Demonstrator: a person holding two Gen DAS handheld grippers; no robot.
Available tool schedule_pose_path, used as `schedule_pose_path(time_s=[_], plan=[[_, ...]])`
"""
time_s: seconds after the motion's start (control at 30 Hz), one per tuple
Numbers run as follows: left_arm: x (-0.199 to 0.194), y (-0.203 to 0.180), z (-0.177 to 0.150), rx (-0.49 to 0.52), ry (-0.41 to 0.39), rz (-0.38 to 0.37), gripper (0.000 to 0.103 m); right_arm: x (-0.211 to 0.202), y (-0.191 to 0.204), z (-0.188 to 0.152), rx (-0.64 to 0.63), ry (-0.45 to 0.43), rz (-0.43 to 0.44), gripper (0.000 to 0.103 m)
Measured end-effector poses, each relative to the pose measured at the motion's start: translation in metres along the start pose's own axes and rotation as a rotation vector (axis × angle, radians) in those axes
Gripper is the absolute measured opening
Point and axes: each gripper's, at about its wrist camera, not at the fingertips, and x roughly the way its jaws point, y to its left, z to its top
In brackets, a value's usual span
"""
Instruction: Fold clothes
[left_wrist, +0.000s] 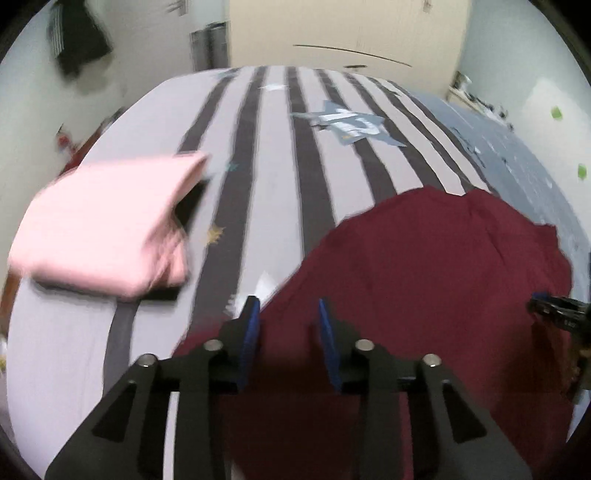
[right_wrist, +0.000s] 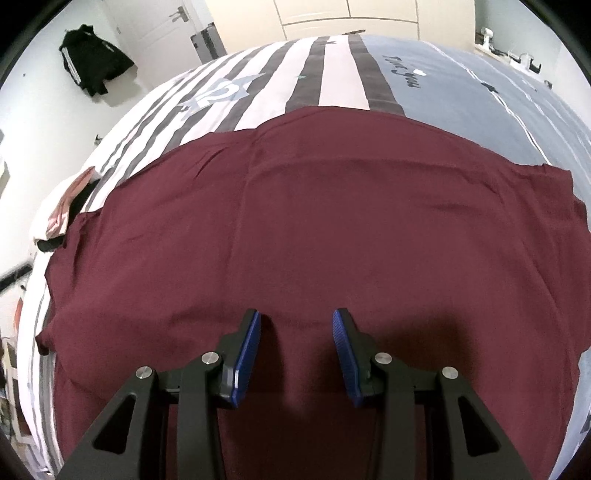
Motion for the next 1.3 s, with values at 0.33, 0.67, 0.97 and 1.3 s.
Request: schedule_pose_path(time_s=[0.33,0.67,0.97,1.3], plan=[[0.056,-0.022,0.043,0.160,0.104,-0.003,0.003,0.001,-0.003,0.000,0.022,-0.004,0.017,0.037],[0.069,0.015,0.075,0.091,0.118,-0.019,0.001,0.002,-0.007,0.000,0.041,-0.009,0.040,0.038],[0.100,-0.038,0.057,0.241,0.219,-0.070,0.032,-0.009,-0.014,0.014,0.041,-0.041,0.062,0.038],[0.105,-0.039,0.066,0.204,0.122,-0.032,0.007,-0.007,-0.047,0.026,0.079,-0.049,0.018,0.038]])
